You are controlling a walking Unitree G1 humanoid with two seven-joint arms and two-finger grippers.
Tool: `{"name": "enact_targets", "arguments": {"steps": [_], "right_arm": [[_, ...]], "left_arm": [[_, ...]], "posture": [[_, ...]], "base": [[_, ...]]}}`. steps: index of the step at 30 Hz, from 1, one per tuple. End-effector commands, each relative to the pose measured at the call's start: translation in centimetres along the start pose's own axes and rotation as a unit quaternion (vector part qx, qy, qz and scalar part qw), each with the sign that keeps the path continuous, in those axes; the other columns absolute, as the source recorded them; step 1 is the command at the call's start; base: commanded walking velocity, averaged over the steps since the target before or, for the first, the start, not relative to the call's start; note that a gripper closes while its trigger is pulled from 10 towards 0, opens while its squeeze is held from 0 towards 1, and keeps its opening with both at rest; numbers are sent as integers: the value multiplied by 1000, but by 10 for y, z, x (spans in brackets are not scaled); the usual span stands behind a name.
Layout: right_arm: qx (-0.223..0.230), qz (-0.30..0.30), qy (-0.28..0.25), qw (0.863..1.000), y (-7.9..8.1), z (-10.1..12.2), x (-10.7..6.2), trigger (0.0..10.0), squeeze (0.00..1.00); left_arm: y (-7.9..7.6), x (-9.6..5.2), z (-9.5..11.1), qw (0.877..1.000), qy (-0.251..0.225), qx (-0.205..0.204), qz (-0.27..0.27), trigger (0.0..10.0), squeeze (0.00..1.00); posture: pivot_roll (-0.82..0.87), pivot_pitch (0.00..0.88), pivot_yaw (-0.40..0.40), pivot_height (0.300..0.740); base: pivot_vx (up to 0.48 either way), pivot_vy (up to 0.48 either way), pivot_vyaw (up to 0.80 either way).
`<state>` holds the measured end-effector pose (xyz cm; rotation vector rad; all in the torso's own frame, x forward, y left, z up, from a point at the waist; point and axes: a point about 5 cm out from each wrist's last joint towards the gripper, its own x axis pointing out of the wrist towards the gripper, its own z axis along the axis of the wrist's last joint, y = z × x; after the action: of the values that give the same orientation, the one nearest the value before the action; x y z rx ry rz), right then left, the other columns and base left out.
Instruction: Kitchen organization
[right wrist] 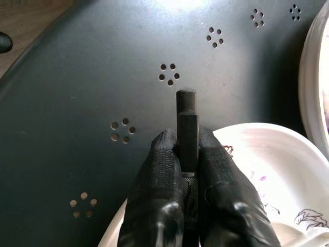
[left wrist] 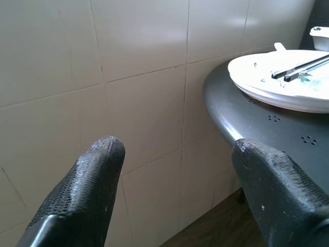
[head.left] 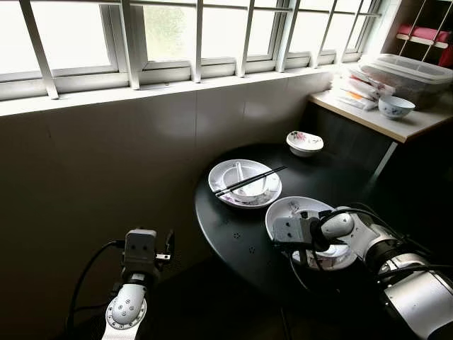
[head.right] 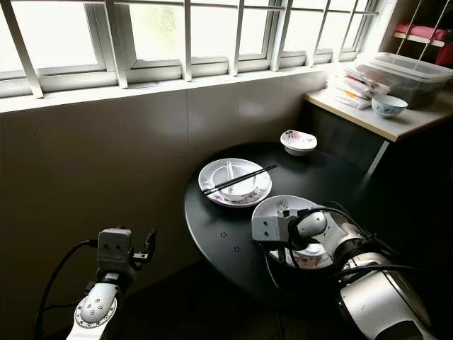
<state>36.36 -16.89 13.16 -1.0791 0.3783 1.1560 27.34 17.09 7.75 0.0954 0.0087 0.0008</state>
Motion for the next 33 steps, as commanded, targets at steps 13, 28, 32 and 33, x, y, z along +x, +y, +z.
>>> {"name": "enact_targets", "arguments": {"steps": [13,28,32,33], "right_arm": [[-66,-58,12,996,-22,7,-16,0,0],[-121,-334,-72,932,-66,49,-40,0,0],[-156,-400,-104,897,-72,64,-48,0,0],[-161,-411,-111,890,-73,67,-49,0,0]], "left_arm": [[-1,0,-4,1000,11,-6,2,10000,0],[2,2,-4,1000,11,-4,5,10000,0],[4,3,-5,1000,13,-1,6,10000,0],[4,3,-4,1000,12,0,7,10000,0]], "posture": [[71,0,-83,740],[58,0,-70,740],[55,0,-60,740],[55,0,-60,740]], "base": [[0,0,0],[0,0,0],[0,0,200],[0,0,800]]}}
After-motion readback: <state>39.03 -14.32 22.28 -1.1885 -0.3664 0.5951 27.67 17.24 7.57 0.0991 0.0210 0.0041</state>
